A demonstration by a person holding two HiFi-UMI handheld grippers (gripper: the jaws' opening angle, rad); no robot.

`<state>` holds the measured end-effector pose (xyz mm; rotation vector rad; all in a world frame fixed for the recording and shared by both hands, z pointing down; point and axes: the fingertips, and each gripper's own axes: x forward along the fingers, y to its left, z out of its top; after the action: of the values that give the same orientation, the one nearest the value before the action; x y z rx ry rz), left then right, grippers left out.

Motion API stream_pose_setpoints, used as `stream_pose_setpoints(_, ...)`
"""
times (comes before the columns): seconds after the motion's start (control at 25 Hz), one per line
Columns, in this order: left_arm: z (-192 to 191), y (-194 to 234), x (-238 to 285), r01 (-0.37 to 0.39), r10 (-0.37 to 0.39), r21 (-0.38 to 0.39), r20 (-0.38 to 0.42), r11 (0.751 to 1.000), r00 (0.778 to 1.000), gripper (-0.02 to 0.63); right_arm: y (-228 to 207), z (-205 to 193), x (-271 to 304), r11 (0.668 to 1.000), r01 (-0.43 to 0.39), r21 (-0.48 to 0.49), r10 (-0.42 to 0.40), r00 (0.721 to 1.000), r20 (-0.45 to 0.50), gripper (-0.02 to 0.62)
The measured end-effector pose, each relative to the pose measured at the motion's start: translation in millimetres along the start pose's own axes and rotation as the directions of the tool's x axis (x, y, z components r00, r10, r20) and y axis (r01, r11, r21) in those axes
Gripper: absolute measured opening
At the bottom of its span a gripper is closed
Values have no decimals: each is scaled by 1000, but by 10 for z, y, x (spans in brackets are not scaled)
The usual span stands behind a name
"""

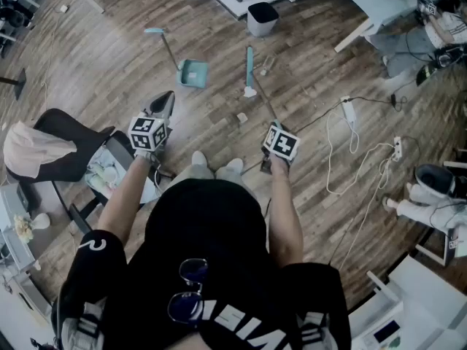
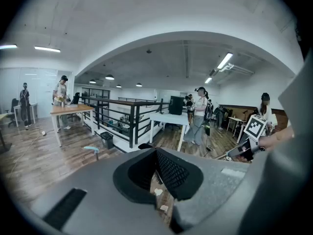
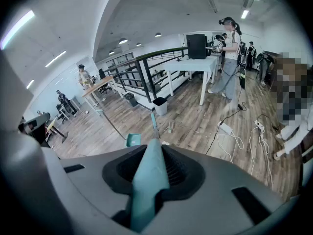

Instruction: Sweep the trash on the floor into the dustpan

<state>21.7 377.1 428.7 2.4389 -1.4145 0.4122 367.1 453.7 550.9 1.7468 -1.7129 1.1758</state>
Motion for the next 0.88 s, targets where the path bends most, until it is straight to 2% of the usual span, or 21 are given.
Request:
stream_pose_setpoints(0.36, -12, -250, 231, 24, -23, 10, -9, 1000, 1000, -2, -244, -36, 8, 1000, 5, 30, -5, 1000, 4, 81)
stream_pose_setpoints(0.6, -34, -398, 537, 99, -97, 44, -42, 994, 994, -2, -418, -160, 36, 994, 48, 95, -48, 999, -1, 81)
stream_pose_setpoints(0.68, -41, -424, 677, 127, -124, 53, -56, 990, 991, -2, -509, -216, 50, 990, 88, 112, -87, 996, -16, 81)
stream_pose_setpoints(0.88, -96, -424, 1066, 217, -210, 64, -99, 974, 973, -2, -540, -300, 163, 974, 124, 190, -120, 992, -33, 81)
